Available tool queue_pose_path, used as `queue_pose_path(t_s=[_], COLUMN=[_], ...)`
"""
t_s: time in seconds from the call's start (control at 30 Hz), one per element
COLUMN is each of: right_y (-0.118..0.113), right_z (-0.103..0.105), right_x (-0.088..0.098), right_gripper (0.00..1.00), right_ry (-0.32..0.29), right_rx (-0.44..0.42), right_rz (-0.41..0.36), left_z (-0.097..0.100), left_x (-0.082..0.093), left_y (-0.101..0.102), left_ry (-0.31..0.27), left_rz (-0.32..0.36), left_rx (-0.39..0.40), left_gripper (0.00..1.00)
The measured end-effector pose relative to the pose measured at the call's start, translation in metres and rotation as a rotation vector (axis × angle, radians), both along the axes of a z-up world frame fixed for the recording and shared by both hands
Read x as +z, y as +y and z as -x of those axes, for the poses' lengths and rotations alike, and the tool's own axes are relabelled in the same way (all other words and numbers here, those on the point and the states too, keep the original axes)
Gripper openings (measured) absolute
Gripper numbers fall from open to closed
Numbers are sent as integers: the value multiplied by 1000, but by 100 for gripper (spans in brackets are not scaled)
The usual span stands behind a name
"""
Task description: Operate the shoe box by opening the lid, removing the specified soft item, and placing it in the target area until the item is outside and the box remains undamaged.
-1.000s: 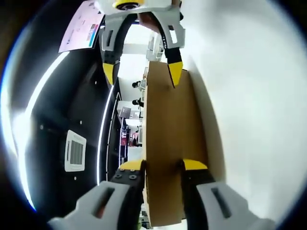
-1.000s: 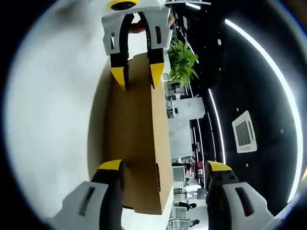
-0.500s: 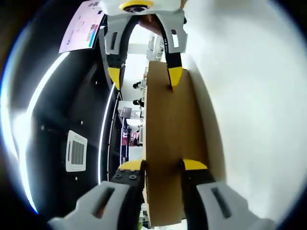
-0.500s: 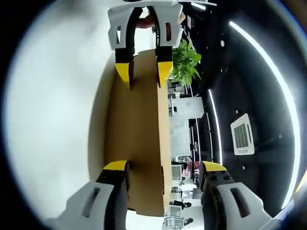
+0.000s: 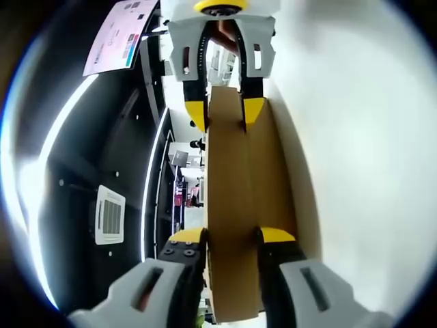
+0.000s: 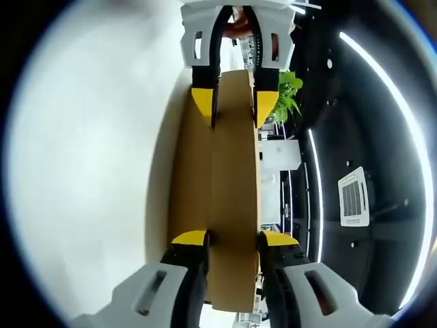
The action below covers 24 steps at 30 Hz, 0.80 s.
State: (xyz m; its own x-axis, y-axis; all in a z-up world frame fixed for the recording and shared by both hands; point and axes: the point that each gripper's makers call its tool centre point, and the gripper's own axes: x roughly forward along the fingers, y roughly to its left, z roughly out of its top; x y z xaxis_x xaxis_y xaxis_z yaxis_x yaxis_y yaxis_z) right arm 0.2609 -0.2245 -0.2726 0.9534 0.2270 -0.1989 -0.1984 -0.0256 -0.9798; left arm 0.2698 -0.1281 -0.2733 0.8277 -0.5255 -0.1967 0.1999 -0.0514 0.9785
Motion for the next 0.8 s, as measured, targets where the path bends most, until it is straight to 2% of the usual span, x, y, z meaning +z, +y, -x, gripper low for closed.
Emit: queue_pose_path(t_s=[0.23, 0.4, 0.53, 0.63, 0.8], right_y=[1, 0, 0, -1, -1], right_z=[2, 1, 2, 1, 1], right_x=[2, 2, 3, 4, 4], right_gripper=[28, 28, 28, 28, 28], right_ry=[-4, -5, 1, 11, 26], right_rx=[29, 19, 19, 16, 3], right_rz=[8, 6, 3, 2, -1], left_z=[2, 2, 2, 3, 3], left_x=[3, 3, 4, 6, 5], left_y=[5, 9, 7, 7, 8], left_ry=[-21, -27, -14, 23, 16], left_rz=[0, 10, 24, 41, 37], left_rx=[-4, -11, 2, -4, -2], left_gripper=[29, 28, 28, 28, 28])
